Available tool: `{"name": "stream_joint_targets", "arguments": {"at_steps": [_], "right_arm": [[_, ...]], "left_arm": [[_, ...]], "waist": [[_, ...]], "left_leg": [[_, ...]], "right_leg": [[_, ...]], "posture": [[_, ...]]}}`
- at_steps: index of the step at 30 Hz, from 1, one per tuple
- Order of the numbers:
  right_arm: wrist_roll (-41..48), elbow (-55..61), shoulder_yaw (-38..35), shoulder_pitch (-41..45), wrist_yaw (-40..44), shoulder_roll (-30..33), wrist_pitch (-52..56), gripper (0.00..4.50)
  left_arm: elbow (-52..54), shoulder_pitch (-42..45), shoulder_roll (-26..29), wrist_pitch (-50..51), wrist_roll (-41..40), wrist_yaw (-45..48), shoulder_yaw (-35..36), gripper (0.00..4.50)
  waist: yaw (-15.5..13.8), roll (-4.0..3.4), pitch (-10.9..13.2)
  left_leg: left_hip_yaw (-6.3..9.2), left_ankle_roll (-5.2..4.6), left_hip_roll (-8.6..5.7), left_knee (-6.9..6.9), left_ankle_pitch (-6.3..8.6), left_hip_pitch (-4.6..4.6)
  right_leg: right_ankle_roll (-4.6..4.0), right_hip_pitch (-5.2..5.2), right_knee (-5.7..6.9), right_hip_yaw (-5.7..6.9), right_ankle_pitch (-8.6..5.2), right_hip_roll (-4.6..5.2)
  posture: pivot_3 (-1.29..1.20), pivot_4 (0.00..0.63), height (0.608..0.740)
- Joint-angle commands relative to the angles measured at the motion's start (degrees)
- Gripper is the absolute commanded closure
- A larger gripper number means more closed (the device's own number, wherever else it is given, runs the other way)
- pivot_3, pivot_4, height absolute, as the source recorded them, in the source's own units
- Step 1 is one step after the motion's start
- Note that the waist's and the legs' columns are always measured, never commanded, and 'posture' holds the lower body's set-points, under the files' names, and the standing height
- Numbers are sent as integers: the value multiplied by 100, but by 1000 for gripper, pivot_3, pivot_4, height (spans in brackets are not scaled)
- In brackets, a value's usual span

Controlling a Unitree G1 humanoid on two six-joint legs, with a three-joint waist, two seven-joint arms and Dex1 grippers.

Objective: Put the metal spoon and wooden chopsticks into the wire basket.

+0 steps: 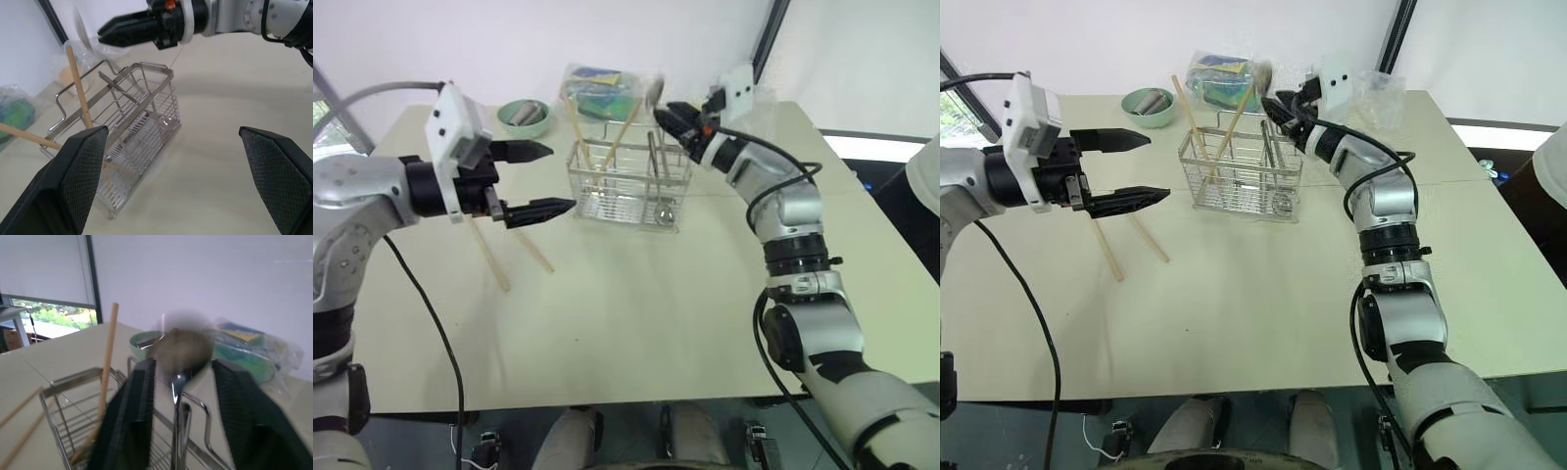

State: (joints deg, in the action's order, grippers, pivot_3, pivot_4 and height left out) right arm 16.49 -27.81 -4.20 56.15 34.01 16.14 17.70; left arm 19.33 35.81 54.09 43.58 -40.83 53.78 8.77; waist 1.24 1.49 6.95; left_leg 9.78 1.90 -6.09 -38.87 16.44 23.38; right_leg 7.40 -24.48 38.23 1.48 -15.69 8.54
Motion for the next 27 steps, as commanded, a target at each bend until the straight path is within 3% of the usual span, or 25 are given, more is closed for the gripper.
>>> {"name": "stream_joint_targets", "arguments": {"at_steps": [1, 3, 7, 10, 16, 19, 27], "right_arm": [[-56, 151, -16, 96, -82, -24, -142, 938], [-43, 291, -40, 113, -138, -7, -36, 25], [113, 777, -151, 153, -149, 140, 251, 25], [506, 1664, -327, 86, 65, 427, 743, 25], [1944, 3708, -663, -560, 1185, 1451, 1914, 25], [2706, 4632, -846, -1217, 1752, 2076, 2432, 25], [3334, 5655, -938, -2716, 1930, 2735, 2853, 25]], "left_arm": [[132, -6, 34, 37, -93, -123, 298, 0], [101, -54, -1, 63, -83, -245, 364, 0], [-39, -95, -204, 182, -13, -808, 529, 0], [-217, 90, -711, 482, -101, -1852, 928, 0], [-804, 820, -1781, 1369, 112, -4540, 1849, 0], [-1296, 1140, -2264, 2147, 631, -6077, 2330, 0], [-2299, 1242, -2827, 3203, 1640, -7335, 2447, 0]], "waist": [[2, -2, 1], [7, -2, 1], [-4, -1, 1], [-37, 1, -1], [-74, 27, -17], [-63, 33, -21], [-87, 46, -28]], "left_leg": [[0, 3, 0, 0, -2, 0], [0, 6, 0, -1, -4, -1], [3, 7, 1, -1, -4, -7], [9, 7, 1, -1, -5, -6], [19, 6, -5, -2, -4, -2], [16, 3, -7, -4, -2, -5], [10, 7, -2, -12, -2, -13]], "right_leg": [[0, 0, 1, 0, 0, 0], [0, -2, 3, 0, 0, 0], [1, -5, 9, 0, 0, -4], [1, -6, 15, 0, 1, -5], [5, 10, -1, 5, 3, -2], [9, 25, -10, 5, 4, 3], [29, 44, -16, 5, 8, 6]], "posture": [[0, 150, 643], [0, 150, 643], [0, 150, 643], [0, 150, 643], [0, 150, 643], [0, 150, 643], [0, 150, 643]]}}
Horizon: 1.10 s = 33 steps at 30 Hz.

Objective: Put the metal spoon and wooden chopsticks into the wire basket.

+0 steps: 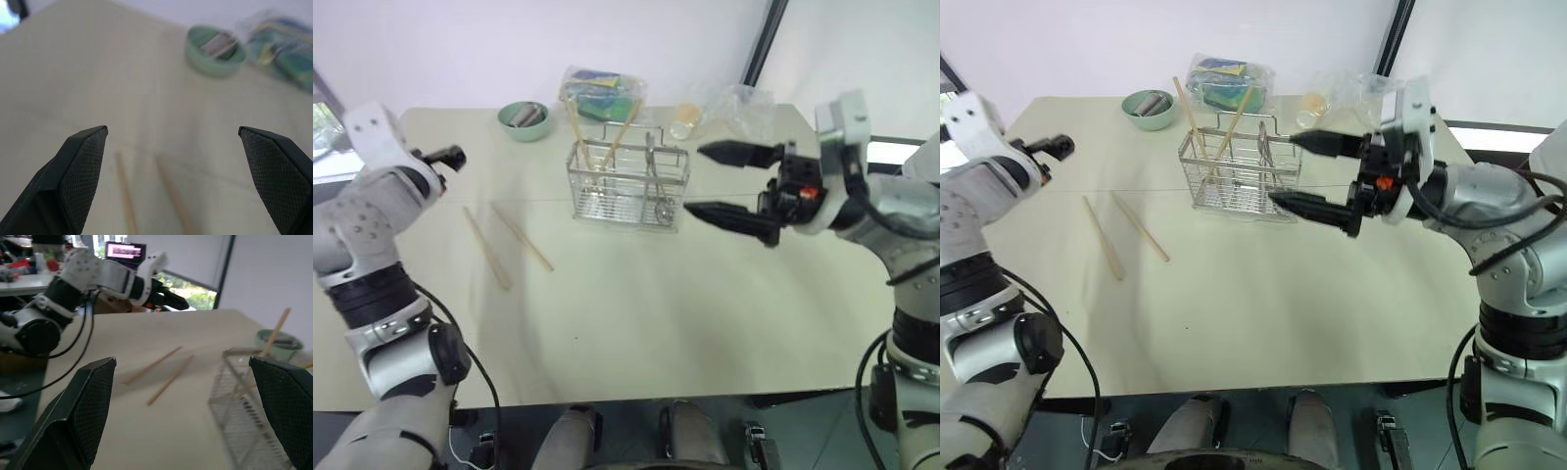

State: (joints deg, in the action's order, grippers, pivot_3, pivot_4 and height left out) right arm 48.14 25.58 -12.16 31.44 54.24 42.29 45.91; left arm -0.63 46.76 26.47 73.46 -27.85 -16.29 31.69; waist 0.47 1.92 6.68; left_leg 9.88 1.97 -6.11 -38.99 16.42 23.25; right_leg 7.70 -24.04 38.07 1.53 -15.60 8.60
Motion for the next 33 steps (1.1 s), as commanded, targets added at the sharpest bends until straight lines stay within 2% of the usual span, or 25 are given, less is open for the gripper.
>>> {"name": "stream_joint_targets", "arguments": {"at_steps": [1, 5, 9, 20, 23, 26, 30, 33], "right_arm": [[167, 380, -142, -374, -112, 153, 25, 25], [229, 692, -153, -912, -15, 382, 21, 25], [308, 959, -231, -1306, 165, 626, -85, 25], [856, 1271, -431, -1614, -679, 450, -29, 25], [959, 1325, -474, -1692, -834, 446, -31, 0], [1086, 1352, -552, -1766, -967, 475, -36, 0], [1168, 1342, -604, -1814, -1047, 512, -50, 0], [1225, 1301, -649, -1841, -1060, 544, -61, 0]], "left_arm": [[-460, 175, -109, 234, 423, -352, 149, 0], [-1293, 392, -179, 259, 681, -353, 151, 0], [-2187, 574, -14, -140, 877, 49, -214, 0], [-5107, 1492, 235, -1744, 1407, 916, -849, 0], [-5535, 1634, 297, -1982, 1448, 921, -845, 849], [-5880, 1751, 337, -2121, 1437, 801, -781, 2308], [-6125, 1864, 347, -2226, 1394, 734, -720, 4464], [-6219, 1909, 347, -2282, 1362, 658, -662, 4464]], "waist": [[-26, 5, -3], [-107, 8, -5], [-135, 11, -7], [-135, 21, -12], [-120, 21, -12], [-127, 21, -12], [-153, 24, -14], [-147, 25, -14]], "left_leg": [[1, 1, 1, 0, 0, -2], [-1, 2, 1, -3, 0, -1], [-3, 4, -2, -1, 1, 9], [-5, 4, 2, -1, 1, 13], [-6, 3, 2, -1, 1, 12], [-8, 3, 2, 0, 1, 12], [-5, 3, 1, -1, 1, 12], [-4, 3, -1, -2, 1, 11]], "right_leg": [[1, 0, -1, 0, 1, -1], [4, -3, 0, 0, 2, -1], [4, -15, -1, 0, 2, 4], [5, -11, -11, 3, 3, 11], [6, -11, -11, 3, 3, 12], [6, -12, -11, 3, 4, 10], [7, -11, -10, 5, 4, 10], [9, -8, -10, 5, 5, 10]], "posture": [[0, 150, 643], [0, 150, 643], [0, 150, 643], [0, 150, 643], [0, 150, 643], [0, 150, 643], [0, 150, 643], [0, 150, 643]]}}
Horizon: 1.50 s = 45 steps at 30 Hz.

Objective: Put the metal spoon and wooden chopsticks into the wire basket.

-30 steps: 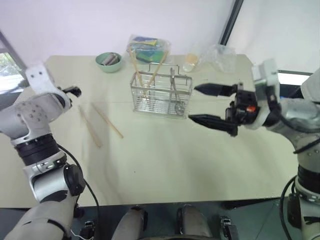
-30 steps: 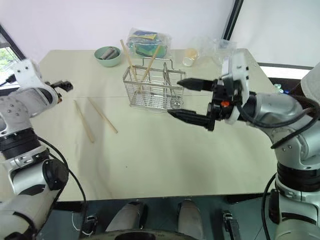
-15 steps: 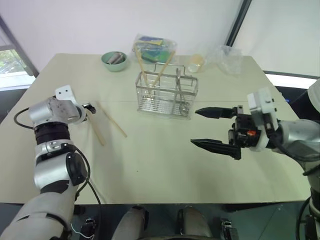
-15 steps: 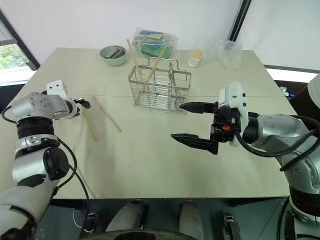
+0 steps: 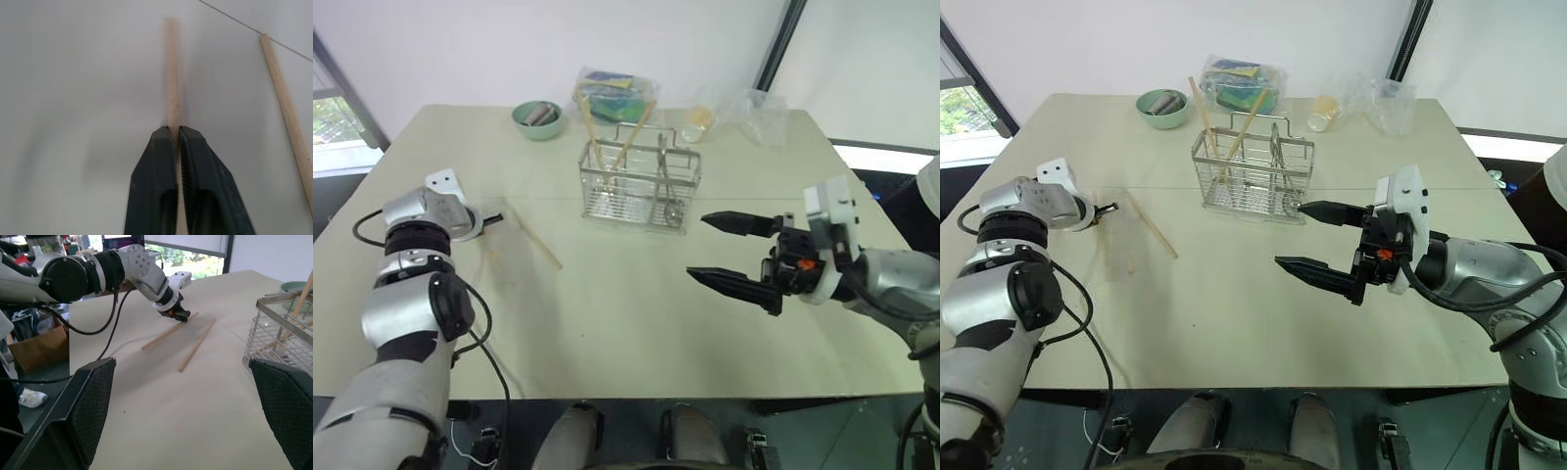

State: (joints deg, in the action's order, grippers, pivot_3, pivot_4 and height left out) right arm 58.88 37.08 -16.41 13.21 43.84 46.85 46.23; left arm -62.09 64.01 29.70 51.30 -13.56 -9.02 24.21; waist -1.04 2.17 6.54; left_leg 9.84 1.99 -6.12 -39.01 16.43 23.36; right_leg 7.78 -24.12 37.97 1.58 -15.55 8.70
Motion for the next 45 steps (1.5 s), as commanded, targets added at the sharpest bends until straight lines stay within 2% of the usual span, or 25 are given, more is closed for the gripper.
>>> {"name": "stream_joint_targets", "arguments": {"at_steps": [1, 4, 8, 13, 16, 20, 23, 27, 33, 40, 45], "right_arm": [[159, 124, -231, -16, -21, 97, -97, 0], [174, 42, -232, -8, -26, 108, -111, 0], [106, -45, -199, -19, 2, 134, -123, 0], [370, -103, -291, 68, -219, 166, 18, 0], [435, -60, -293, 27, -326, 165, 30, 0], [774, -33, -341, 20, -682, 27, 67, 0], [631, 79, -302, -90, -745, 71, -15, 0], [800, 246, -480, -332, -977, 4, -64, 0], [970, 511, -674, -655, -1314, -35, -172, 0], [1151, 642, -834, -895, -1605, -25, -303, 0], [1241, 632, -895, -930, -1672, 34, -345, 0]], "left_arm": [[-79, 193, 28, -91, -52, -86, 78, 4464], [106, 169, 91, -477, 174, 28, -187, 4464], [545, 311, 167, -1389, -59, -2, 111, 4464], [1588, 605, 124, -2768, -641, 684, 545, 4464], [1934, 941, -22, -2995, -1190, 945, 885, 4464], [1864, 1461, -283, -2857, -1739, 1149, 1105, 4464], [1865, 1589, -487, -2825, -1781, 1412, 895, 4464], [1939, 1577, -942, -3108, -1435, 2010, 206, 4464], [1577, 1692, -1354, -3601, -1107, 2399, -311, 4464], [1320, 1462, -1826, -4962, -163, 2929, -1283, 4464], [1022, 1260, -2029, -5607, 175, 2864, -1501, 4464]], "waist": [[6, 0, 0], [20, 1, 0], [24, 2, 1], [23, 6, 4], [17, 6, 3], [11, 4, 2], [14, 4, 2], [18, 5, 3], [39, 4, 3], [2, 3, 5], [30, 2, 6]], "left_leg": [[0, 0, 0, 0, 0, 0], [1, 0, 1, 1, 0, 0], [1, 0, 3, 1, 0, 2], [0, 1, 3, 0, 0, 11], [-1, 1, 1, 0, 0, 14], [0, -1, -5, -2, 0, 7], [1, -3, -4, -4, 0, 3], [4, -3, 0, -5, -1, 4], [-1, -4, 0, -2, 0, 6], [-3, -4, -1, -4, 0, 6], [-3, -8, -1, -3, 1, 4]], "right_leg": [[0, 0, 0, 0, 0, 0], [1, -2, 1, 0, 0, -1], [1, -4, 0, 0, 0, 0], [0, -11, -2, 0, 1, 8], [0, -11, -4, 0, 1, 12], [0, 3, -9, 3, 1, 10], [1, 8, -8, 4, 1, 6], [2, 4, -3, 6, 1, -2], [2, 2, -8, 4, 1, 0], [2, 6, -11, 5, 2, 0], [3, 13, -22, 6, 2, 0]], "posture": [[0, 150, 643], [0, 150, 643], [0, 150, 643], [0, 150, 643], [0, 150, 643], [0, 150, 643], [0, 150, 643], [0, 150, 643], [0, 150, 643], [0, 150, 643], [0, 150, 643]]}}
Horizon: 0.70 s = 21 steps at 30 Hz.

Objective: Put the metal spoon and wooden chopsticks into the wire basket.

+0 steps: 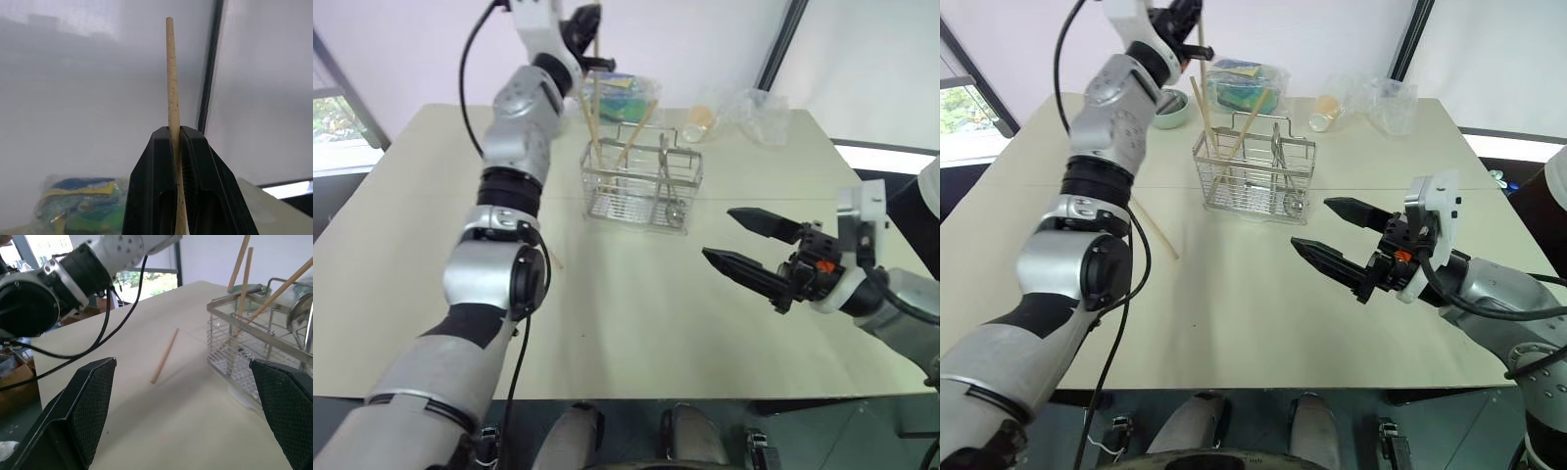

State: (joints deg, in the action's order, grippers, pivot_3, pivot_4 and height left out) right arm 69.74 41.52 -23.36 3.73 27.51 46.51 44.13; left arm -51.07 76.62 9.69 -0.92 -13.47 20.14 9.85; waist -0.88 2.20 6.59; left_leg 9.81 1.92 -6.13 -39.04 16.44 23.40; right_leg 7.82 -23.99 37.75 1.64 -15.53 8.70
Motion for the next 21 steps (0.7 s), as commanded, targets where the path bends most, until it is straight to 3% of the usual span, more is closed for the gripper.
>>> {"name": "stream_joint_targets", "arguments": {"at_steps": [1, 8, 11, 17, 18, 21], "right_arm": [[174, 186, -205, 19, -59, 75, -145, 0], [265, 137, -182, 77, -159, 145, -160, 0], [305, 57, -160, 157, -176, 205, -158, 0], [335, -41, 5, 395, -211, 247, -133, 0], [346, -46, 24, 421, -221, 245, -128, 0], [312, -116, 130, 539, -204, 243, -116, 0]], "left_arm": [[-140, -39, -57, -468, 193, -72, -64, 4464], [-356, -168, -123, -771, 264, -122, -9, 4464], [-373, -189, -141, -764, 203, -118, 49, 3343], [-203, -297, -140, -707, 133, -131, 95, 318], [-184, -309, -135, -688, 127, -148, 99, 29], [80, -368, -48, -459, 98, -206, 112, 29]], "waist": [[24, -3, 2], [6, -5, 2], [-1, -5, 2], [6, -5, 2], [7, -5, 2], [9, -5, 2]], "left_leg": [[0, -2, 1, 0, 1, 0], [-1, -5, 2, 2, 2, 0], [0, -5, 0, 1, 2, 0], [0, -6, 0, 2, 2, 0], [0, -6, 0, 2, 2, 0], [0, -6, 1, 2, 2, 0]], "right_leg": [[0, -1, 0, 0, 0, -1], [2, -3, -1, 2, 1, -3], [4, 1, -7, 3, 2, -3], [9, 2, -11, 3, 5, -3], [9, 2, -11, 3, 5, -3], [9, 2, -11, 3, 5, -4]], "posture": [[0, 150, 643], [0, 150, 643], [0, 150, 643], [0, 150, 643], [0, 150, 643], [0, 150, 643]]}}
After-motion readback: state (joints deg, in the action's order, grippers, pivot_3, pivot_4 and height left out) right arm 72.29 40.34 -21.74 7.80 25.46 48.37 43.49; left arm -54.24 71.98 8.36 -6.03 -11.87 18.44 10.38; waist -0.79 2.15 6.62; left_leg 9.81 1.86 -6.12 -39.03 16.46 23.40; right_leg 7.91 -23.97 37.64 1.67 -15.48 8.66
